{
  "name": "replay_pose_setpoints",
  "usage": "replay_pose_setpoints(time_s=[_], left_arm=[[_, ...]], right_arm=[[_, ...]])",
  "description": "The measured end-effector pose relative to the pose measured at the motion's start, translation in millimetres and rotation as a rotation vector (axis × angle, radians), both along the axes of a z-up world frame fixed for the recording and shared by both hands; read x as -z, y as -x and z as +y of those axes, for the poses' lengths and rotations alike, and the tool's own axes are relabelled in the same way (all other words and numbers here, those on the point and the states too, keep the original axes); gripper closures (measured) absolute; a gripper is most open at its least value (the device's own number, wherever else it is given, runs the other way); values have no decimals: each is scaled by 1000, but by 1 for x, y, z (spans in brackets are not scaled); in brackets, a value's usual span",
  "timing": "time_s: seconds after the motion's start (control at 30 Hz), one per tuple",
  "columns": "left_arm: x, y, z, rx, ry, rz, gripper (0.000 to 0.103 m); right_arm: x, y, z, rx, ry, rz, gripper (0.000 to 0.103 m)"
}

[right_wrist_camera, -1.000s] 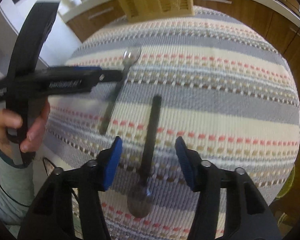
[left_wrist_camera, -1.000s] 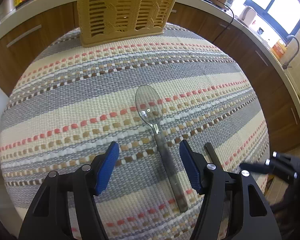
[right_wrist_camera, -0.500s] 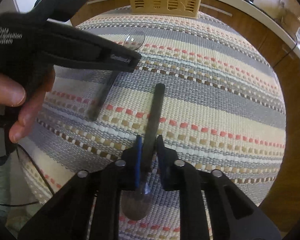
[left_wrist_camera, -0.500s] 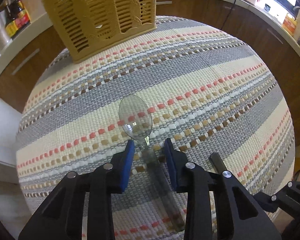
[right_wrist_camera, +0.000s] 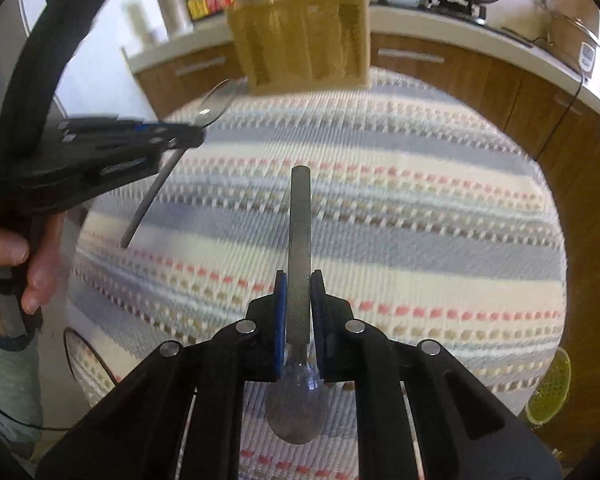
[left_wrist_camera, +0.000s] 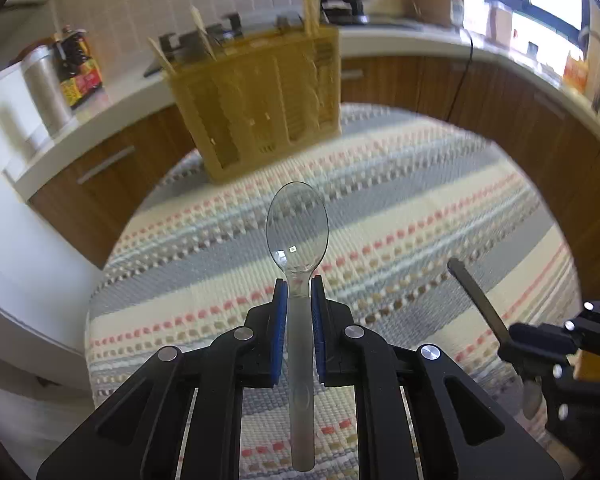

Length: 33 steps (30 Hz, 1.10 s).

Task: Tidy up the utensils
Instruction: 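Lift both spoons and carry them over the tan caddy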

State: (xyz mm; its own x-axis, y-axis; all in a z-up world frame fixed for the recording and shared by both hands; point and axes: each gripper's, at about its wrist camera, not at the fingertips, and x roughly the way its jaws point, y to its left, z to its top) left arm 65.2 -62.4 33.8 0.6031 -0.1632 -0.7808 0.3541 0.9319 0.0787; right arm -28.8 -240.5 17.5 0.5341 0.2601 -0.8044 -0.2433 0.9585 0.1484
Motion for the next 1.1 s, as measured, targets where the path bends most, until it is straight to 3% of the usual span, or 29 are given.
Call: replay_pose_setpoints(time_s=[0.13,0.47,0.6,0.7,0.8,0.97,1.1], left_arm=[[-22,4,6,-12,21,-62,93],[-74,13,22,-43,54,-187,93],[-105,13,32,-67,120,-286,93],[-129,10,45,-80,230,-377,93],[-149,1,49,-92,281,-461,93],[-171,-24,48,-133,259,-534,93],[-182,-48,44,-142,270,-576,93]], right_arm=[[-22,-9,-10,9,-57,-58,93],[-70,-40,-9,5,-43,-190,93],[-95,-53,-9,-4,-56,-259,93],[-121,-79,-12,-35,-151,-287,93],[-142,-105,-18,-31,-243,-306,93],[-164,-150,-32,-7,-380,-385,93],[-173,-185,-36,28,-408,-455,93]])
